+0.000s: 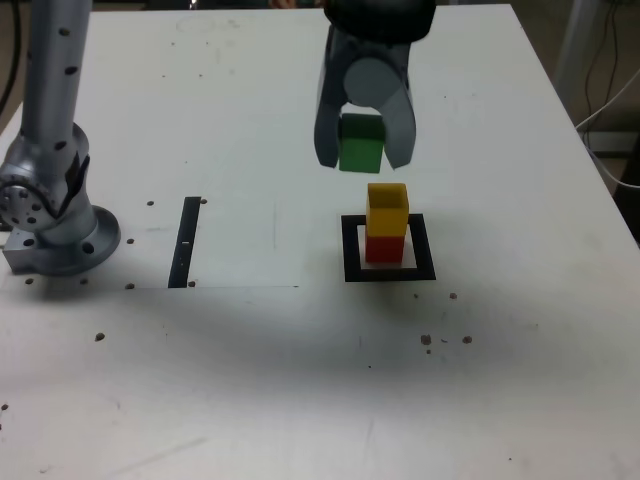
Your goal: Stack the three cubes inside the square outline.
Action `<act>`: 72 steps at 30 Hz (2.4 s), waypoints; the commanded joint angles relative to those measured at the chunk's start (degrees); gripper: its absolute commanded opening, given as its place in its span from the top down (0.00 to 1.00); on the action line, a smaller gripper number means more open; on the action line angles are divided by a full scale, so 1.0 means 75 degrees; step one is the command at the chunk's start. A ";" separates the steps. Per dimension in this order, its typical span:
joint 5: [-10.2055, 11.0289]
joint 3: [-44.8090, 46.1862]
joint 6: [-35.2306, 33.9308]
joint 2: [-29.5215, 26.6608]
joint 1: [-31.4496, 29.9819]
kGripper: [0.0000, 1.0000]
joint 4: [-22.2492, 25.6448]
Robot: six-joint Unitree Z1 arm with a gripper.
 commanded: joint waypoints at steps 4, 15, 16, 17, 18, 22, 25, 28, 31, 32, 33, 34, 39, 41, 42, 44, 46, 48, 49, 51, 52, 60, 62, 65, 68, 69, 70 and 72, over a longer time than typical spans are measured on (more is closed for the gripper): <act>-0.0011 -0.0100 0.0044 0.0287 0.0056 0.70 -0.0103; -0.0196 -0.0106 0.0038 0.0506 0.0146 0.71 -0.0359; -0.0226 -0.0106 0.0029 0.0519 0.0146 0.71 -0.0372; -0.0250 -0.0104 0.0018 0.0534 0.0146 0.71 -0.0388; -0.0271 -0.0101 0.0010 0.0550 0.0146 0.71 -0.0403; -0.0334 -0.0079 -0.0019 0.0602 0.0146 0.71 -0.0462; -0.0380 -0.0063 -0.0023 0.0623 0.0146 0.71 -0.0503; -0.0409 -0.0047 -0.0023 0.0643 0.0146 0.70 -0.0544; -0.0403 -0.0030 -0.0016 0.0652 0.0146 0.67 -0.0591; -0.0399 -0.0025 -0.0008 0.0651 0.0146 0.61 -0.0608; -0.0393 -0.0018 0.0004 0.0649 0.0146 0.53 -0.0627; -0.0389 -0.0009 0.0019 0.0648 0.0146 0.44 -0.0645; -0.0381 0.0039 0.0075 0.0639 0.0154 0.06 -0.0700; -0.0384 0.0058 0.0076 0.0635 0.0161 0.03 -0.0707; -0.0389 0.0073 0.0076 0.0633 0.0165 0.03 -0.0709; -0.0398 0.0097 0.0076 0.0629 0.0172 0.03 -0.0713; -0.0409 0.0122 0.0076 0.0626 0.0178 0.03 -0.0716; -0.0414 0.0143 0.0076 0.0614 0.0181 0.03 -0.0723; -0.0414 0.0154 0.0076 0.0602 0.0181 0.03 -0.0729; -0.0407 0.0179 0.0076 0.0560 0.0182 0.02 -0.0751; -0.0397 0.0193 0.0076 0.0529 0.0183 0.02 -0.0767; -0.0103 0.0325 0.0062 -0.0052 0.0187 0.01 -0.0843; -0.0016 0.0421 0.0036 -0.0322 0.0187 0.00 -0.0841; 0.0049 0.0593 0.0002 -0.0666 0.0187 0.00 -0.0842; 0.0077 0.0776 -0.0018 -0.0958 0.0187 0.00 -0.0839; 0.0082 0.0833 -0.0021 -0.1038 0.0187 0.00 -0.0834; 0.0082 0.0890 -0.0024 -0.1109 0.0188 0.00 -0.0828; 0.0073 0.1000 -0.0028 -0.1241 0.0189 0.00 -0.0807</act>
